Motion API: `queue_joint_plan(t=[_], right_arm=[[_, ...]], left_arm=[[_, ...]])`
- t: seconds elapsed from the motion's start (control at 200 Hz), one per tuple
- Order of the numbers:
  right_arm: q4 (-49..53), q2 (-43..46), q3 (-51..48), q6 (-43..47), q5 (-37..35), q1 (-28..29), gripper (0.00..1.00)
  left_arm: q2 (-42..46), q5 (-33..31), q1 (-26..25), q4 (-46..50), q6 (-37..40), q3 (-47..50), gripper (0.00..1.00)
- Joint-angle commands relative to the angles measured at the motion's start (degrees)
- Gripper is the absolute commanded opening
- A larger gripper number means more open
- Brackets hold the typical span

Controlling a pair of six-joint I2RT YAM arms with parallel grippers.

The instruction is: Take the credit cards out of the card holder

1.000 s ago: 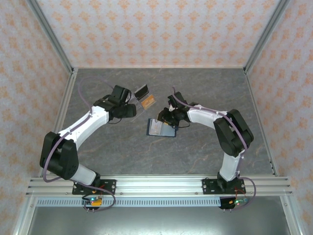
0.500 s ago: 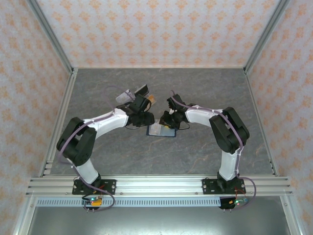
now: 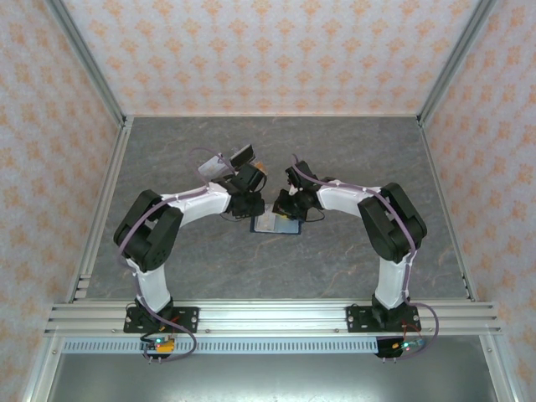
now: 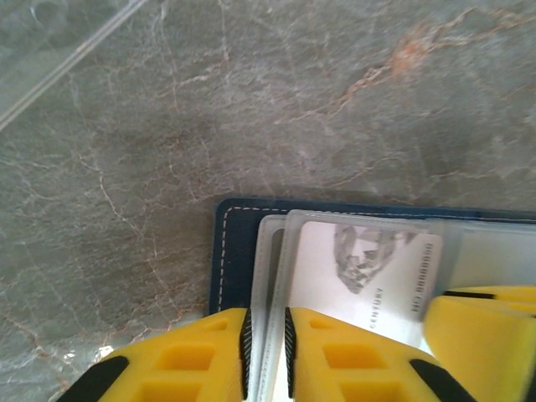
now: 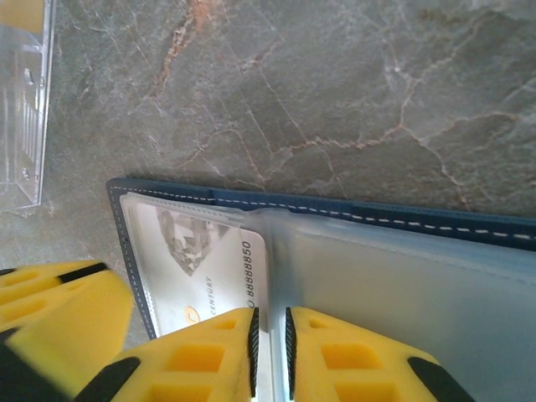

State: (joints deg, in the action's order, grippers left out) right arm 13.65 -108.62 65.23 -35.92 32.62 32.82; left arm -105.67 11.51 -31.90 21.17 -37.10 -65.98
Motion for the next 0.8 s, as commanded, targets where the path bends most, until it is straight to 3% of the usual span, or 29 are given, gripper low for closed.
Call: queue_joint_plan(t=[0.0,0.551,0.796], right_arm=[[-1.5,1.7,-0.2,1.0,0.6,0.0,0.19],[-0.3,-1.7,0.6,0.2,0.8,-0.3,0.20],[-5.7,-1.9,-0.8,-1.2,5.5,-0.6,0.16]], left_arm=[[-1.0,-1.6,-0.1,0.4,-0.1,-1.2,0.18],[-3.4,-1.7,-0.1,2.6,-0.6,-1.2,0.07],[-3.4,-0.2,-0.1,2.0,-0.5,-0.8,0.05]])
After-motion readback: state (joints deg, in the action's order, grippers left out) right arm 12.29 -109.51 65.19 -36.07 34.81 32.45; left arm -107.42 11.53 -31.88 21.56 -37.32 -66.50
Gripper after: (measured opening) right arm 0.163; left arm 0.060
